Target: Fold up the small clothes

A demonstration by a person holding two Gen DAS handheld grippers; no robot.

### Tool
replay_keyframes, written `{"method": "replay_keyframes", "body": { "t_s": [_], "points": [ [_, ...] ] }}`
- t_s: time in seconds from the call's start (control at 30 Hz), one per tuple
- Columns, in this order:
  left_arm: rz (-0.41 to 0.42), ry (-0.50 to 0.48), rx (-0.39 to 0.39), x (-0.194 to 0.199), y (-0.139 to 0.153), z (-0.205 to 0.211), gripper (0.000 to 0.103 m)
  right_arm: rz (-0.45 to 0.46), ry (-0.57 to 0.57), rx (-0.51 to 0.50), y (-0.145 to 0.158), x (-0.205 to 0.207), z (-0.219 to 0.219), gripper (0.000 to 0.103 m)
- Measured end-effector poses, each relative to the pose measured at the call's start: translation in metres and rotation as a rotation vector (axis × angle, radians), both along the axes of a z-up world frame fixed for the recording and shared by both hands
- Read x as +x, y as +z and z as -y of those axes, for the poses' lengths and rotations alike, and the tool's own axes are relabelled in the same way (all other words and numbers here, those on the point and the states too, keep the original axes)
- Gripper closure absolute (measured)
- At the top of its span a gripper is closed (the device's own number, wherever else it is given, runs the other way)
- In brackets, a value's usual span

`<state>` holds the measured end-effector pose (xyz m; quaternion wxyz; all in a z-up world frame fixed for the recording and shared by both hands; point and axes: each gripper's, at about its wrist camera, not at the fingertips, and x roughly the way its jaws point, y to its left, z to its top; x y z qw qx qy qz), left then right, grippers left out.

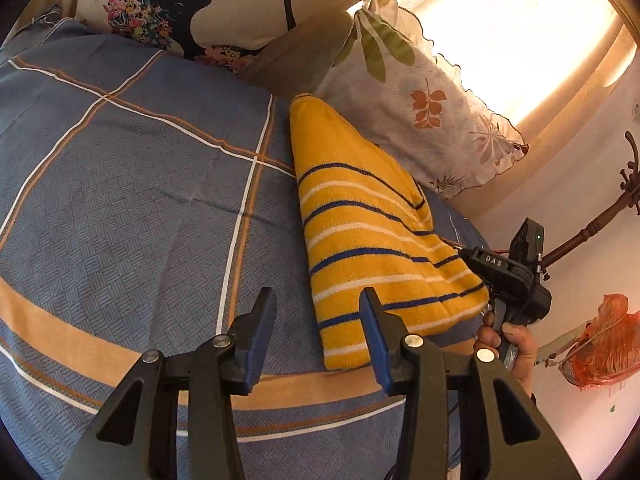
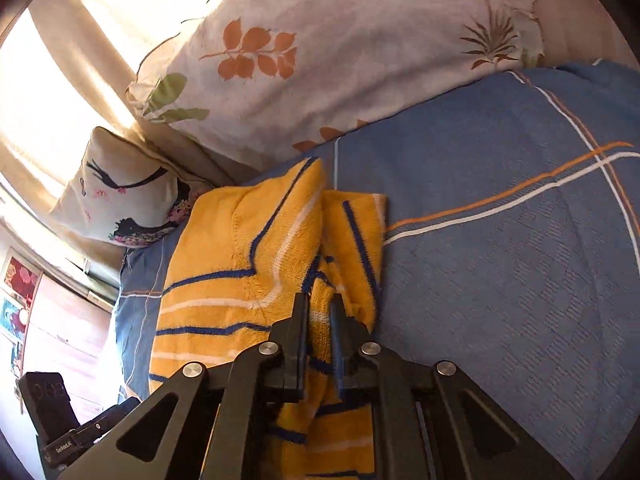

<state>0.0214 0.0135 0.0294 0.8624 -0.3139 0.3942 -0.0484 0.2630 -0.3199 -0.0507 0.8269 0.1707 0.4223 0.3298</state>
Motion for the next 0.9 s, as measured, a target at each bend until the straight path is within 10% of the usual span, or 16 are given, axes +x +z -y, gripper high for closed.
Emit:
{"method": "replay_keyframes", "body": {
  "t_s": [0.23,0.3,0.37,0.53,0.6,0.9],
  "points": [
    [0.009,-0.018,0.004,0.029,0.0,0.009,0.061,0.016,-0.059,-0.004,0.0,0.0,0.041,0.099],
    [0.015,-0.016,-0.001,0.032,0.001,0.012,0.06,0.049,-0.028,0.042,0.015,-0.003,0.038,0.087],
    [0.015,-0.009,-0.006,0.033,0.001,0.013,0.059,0.074,0.01,0.063,0.026,-0.002,0.026,0.05],
    [0.003,0.002,0.005,0.031,0.002,0.016,0.058,0.126,0.095,-0.056,0.035,0.011,-0.038,0.05],
    [0.0,0.01,0.012,0.029,0.004,0.014,0.058,0.069,0.132,-0.117,0.023,0.019,-0.061,0.081],
    [-0.004,0.001,0.029,0.058,0.004,-0.001,0.043,0.095,0.056,0.024,0.037,-0.015,0.007,0.087]
  ]
}}
